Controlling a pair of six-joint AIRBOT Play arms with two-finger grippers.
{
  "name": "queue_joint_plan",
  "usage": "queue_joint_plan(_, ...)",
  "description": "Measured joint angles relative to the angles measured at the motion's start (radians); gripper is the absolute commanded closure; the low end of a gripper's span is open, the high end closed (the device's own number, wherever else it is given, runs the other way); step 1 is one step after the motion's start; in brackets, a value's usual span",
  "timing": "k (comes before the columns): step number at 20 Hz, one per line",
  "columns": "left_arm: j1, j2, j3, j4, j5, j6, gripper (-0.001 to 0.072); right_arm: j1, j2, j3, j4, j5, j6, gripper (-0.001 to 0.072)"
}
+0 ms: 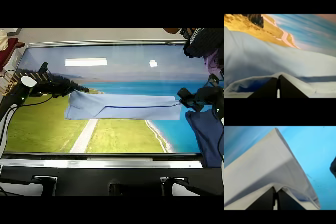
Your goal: Fold the clothes and pants, and hang the long-sleeved shirts on hangers.
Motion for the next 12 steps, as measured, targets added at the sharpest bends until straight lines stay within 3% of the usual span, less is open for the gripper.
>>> queue_joint_plan(12,-0.023,-0.287,0.25,0.0,0.022,-0.061,0.0692,0.0,-0.261,0.162,0.064,0.002,-0.039,0.0674)
